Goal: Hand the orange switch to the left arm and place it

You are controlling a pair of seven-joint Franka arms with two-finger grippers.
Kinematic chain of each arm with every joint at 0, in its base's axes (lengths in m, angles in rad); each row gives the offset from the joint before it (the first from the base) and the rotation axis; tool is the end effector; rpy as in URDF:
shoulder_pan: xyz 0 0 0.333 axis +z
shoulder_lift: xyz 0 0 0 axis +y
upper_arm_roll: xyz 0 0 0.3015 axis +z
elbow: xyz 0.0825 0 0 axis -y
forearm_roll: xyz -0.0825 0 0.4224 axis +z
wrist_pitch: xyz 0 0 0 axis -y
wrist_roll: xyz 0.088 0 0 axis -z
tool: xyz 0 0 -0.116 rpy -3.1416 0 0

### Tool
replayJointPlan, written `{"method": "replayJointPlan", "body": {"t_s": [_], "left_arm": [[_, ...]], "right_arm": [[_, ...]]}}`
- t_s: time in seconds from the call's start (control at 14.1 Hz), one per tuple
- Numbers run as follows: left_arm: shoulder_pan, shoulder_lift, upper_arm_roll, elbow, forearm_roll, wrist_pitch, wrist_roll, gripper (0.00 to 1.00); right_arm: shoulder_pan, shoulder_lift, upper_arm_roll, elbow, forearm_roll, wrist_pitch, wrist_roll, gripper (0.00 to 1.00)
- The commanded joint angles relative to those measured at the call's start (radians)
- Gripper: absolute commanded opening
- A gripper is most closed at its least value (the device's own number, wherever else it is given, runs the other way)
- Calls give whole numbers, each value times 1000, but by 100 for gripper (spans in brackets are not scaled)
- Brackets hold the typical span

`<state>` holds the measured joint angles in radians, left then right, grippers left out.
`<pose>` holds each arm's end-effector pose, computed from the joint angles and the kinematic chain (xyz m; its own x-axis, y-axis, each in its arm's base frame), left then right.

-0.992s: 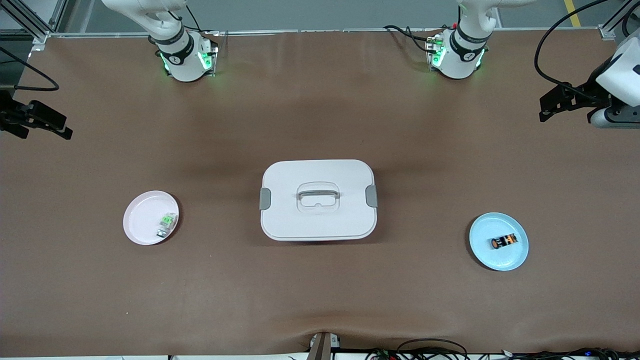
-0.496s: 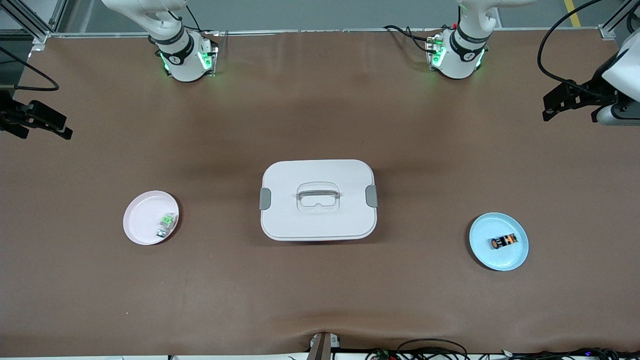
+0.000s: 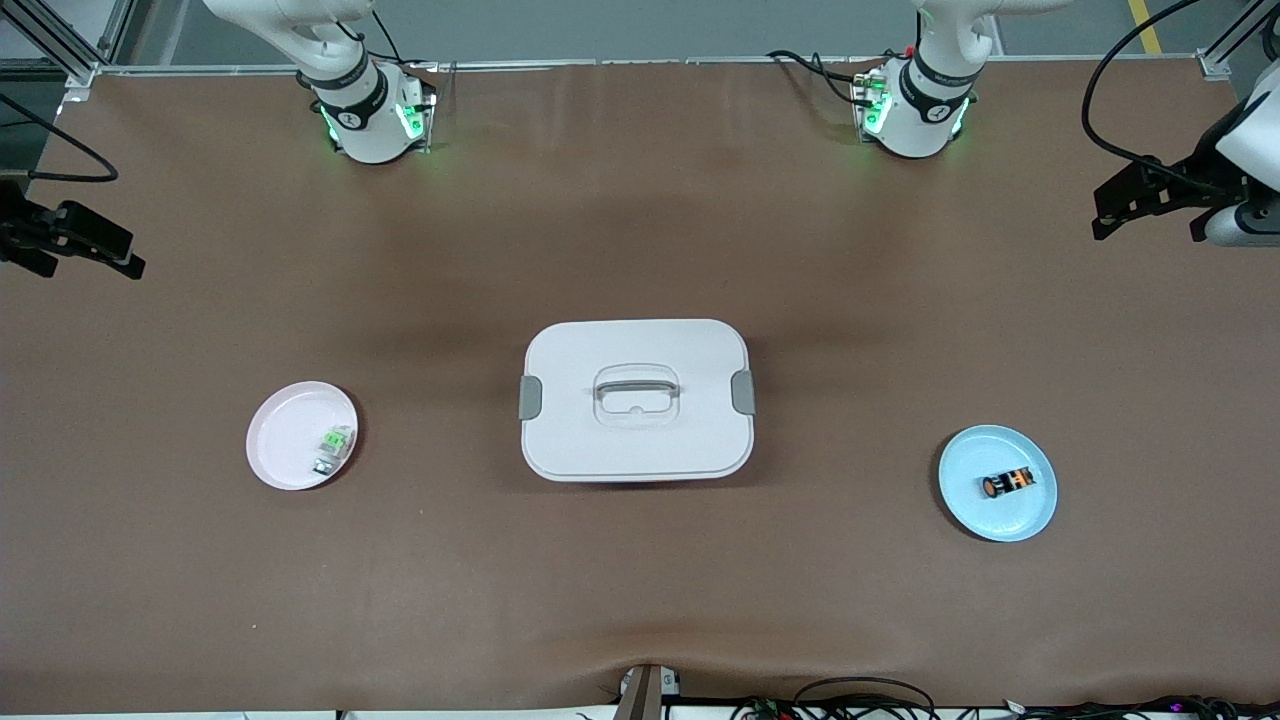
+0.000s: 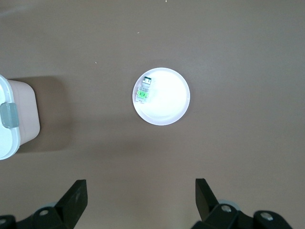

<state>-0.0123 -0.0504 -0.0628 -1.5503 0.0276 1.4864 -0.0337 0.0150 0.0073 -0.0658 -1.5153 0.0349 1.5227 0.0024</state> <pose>0.5677 -0.0402 0.6333 0.9992 -0.0390 -0.0125 -0.0393 -0.9987 -0.0311 0.5901 -0.0257 0.6207 0.9987 -0.0515 0.0001 -0.0515 -0.9981 -0.0344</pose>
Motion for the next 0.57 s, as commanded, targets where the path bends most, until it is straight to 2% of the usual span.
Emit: {"method": "replayJointPlan", "body": {"t_s": [0.0,0.5], "left_arm": [[-3,-17,8,2,-12,-23,-28,100],[-9,-19,1,4,-12,-57,-31,100]], "right_arm": [[-4,-13,4,-6,-10,1,-8,100],[-4,-13,4,-6,-10,1,-8,100]]}}
